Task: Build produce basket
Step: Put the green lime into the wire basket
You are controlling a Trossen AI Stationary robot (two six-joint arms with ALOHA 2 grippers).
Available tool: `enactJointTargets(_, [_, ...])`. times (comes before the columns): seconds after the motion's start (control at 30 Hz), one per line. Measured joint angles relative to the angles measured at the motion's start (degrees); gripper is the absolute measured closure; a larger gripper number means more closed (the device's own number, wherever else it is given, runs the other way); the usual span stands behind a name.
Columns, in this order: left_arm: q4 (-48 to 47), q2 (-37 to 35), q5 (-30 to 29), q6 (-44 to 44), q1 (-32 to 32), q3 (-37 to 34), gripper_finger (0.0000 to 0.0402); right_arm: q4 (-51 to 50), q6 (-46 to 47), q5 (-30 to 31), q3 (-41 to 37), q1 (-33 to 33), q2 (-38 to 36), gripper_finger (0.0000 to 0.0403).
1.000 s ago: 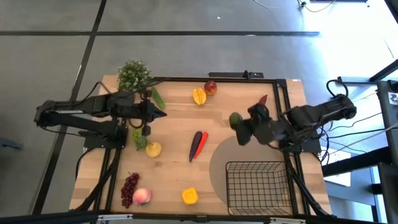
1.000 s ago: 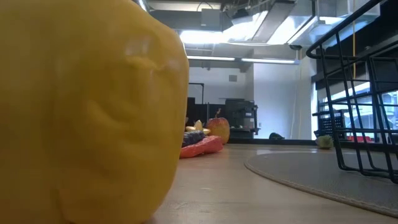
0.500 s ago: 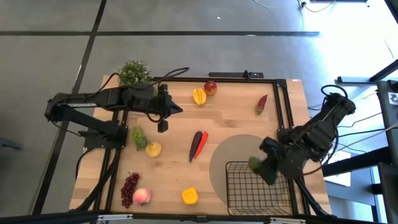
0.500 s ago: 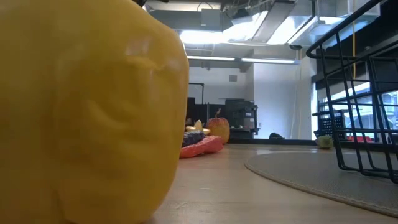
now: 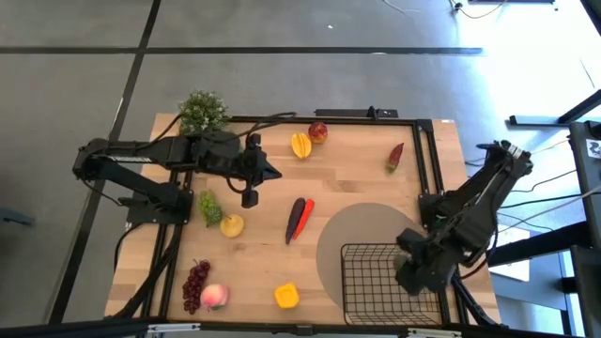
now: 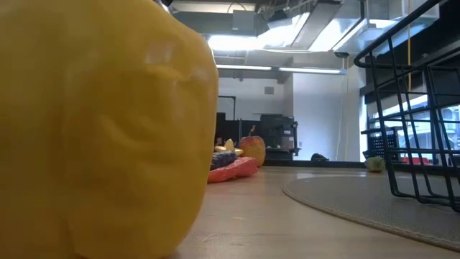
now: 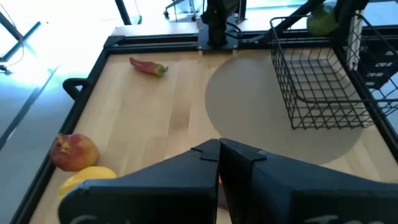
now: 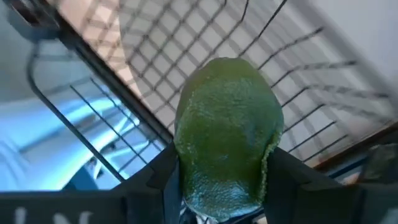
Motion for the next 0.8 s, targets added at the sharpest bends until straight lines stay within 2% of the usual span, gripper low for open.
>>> enactJointTargets(0.27, [-0.05, 0.0, -0.01, 0.0, -0.6, 0.0, 0.0401, 6.41, 0.02, -8.4, -10.68, 0.0, 3.03, 0.0256])
enactJointTargets(0.57, [-0.05, 0.0, -0.03, 0.0, -0.63, 0.0, 0.0401, 6.99, 0.02, -8.1, -13.97, -0.02, 4.24, 0.0253])
enactJointTargets(0.8, [-0.05, 0.0, -0.03, 0.0, -0.63, -0.01, 0.0401, 7.04, 0.31, -8.12, -13.98, -0.42, 4.24, 0.022])
